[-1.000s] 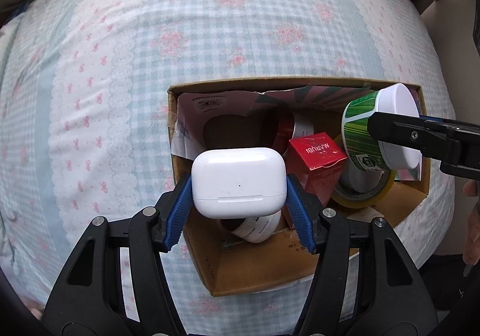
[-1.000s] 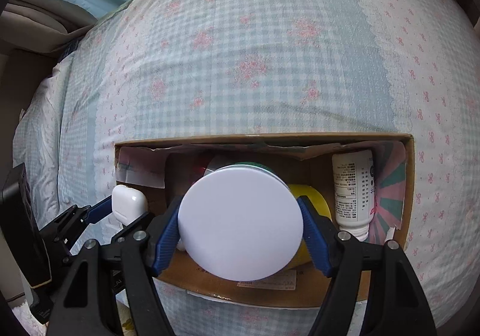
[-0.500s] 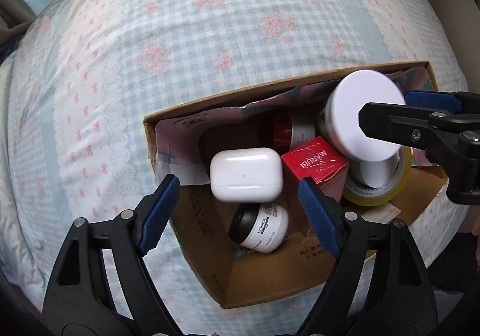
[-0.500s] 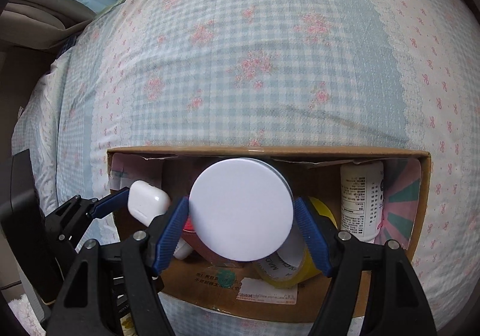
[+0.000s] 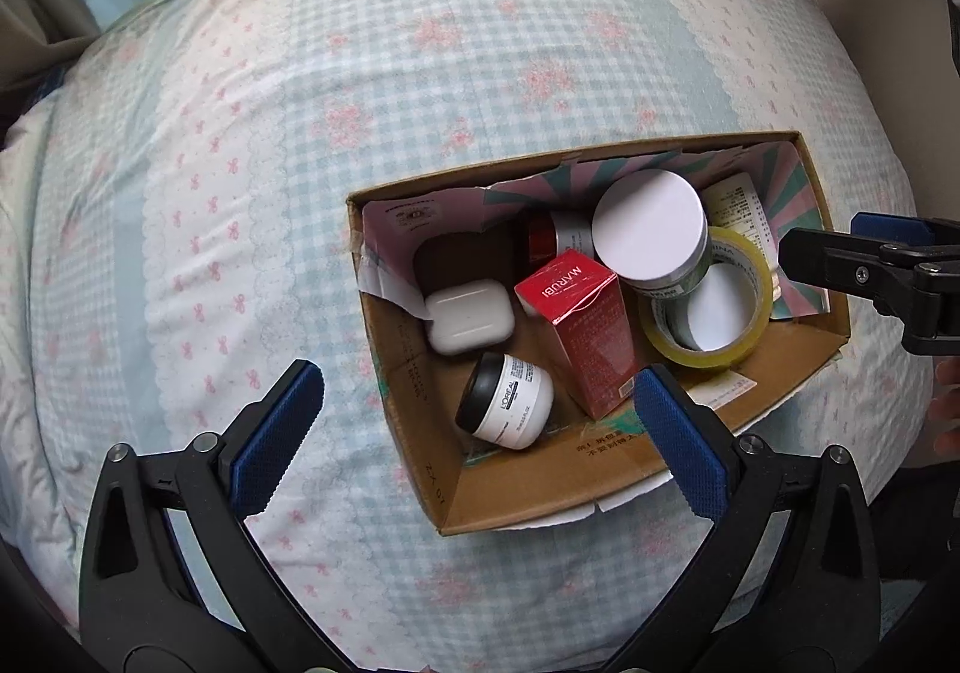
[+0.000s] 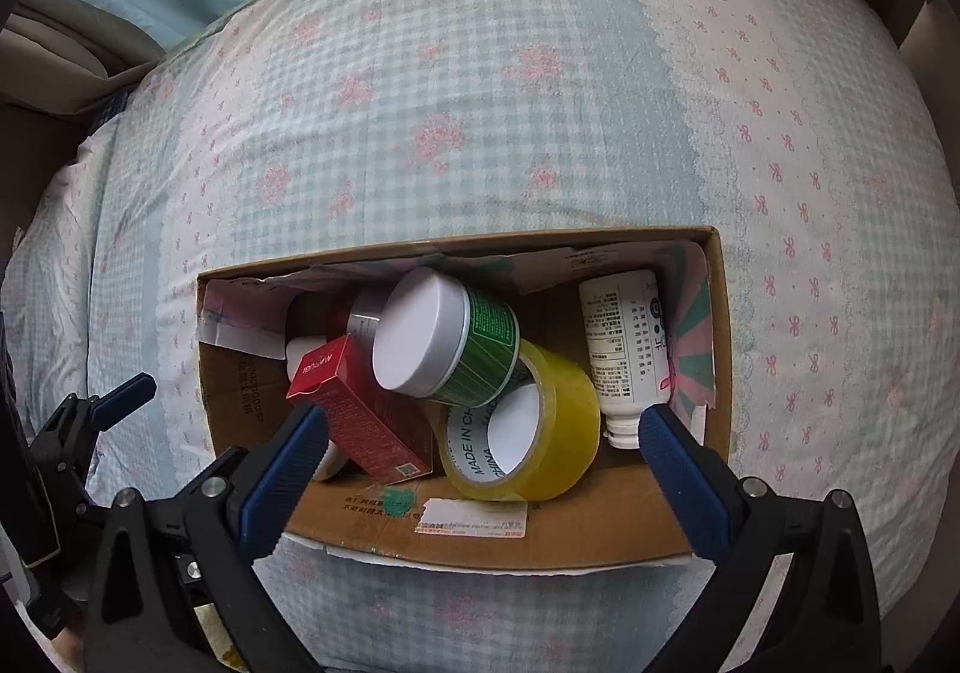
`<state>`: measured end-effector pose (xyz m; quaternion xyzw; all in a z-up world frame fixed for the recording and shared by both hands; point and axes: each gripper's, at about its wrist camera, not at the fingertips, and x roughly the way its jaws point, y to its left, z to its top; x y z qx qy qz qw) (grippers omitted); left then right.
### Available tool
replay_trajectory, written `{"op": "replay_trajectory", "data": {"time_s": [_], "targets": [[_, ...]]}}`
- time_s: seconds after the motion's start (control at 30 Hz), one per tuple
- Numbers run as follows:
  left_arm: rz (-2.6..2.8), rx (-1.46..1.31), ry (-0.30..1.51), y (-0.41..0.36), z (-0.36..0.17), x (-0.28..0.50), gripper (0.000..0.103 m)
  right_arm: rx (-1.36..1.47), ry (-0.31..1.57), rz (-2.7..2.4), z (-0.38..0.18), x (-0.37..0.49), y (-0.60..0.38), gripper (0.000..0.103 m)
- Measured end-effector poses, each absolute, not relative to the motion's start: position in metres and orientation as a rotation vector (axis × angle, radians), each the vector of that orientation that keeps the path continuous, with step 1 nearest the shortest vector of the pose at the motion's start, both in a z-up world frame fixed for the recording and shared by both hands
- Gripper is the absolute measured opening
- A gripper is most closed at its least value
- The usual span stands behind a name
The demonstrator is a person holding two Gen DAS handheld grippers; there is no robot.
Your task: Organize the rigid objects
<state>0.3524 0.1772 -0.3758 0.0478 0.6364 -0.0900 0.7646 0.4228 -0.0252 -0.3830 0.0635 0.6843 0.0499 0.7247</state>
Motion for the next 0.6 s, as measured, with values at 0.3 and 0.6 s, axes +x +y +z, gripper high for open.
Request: {"op": "replay_trajectory", "data": {"time_s": [0.3, 0.6], "targets": [[-0.187, 0.064, 1.265, 0.172, -0.296, 0.310, 0.103, 0.148, 1.387, 0.113, -0.313, 0.376, -0.031, 0.103], [-0.178, -0.030, 1.046, 0.173, -0.166, 0.259, 0.103, 0.106, 1.183, 0.056, -0.192, 0.317, -0.053, 0.103]]}}
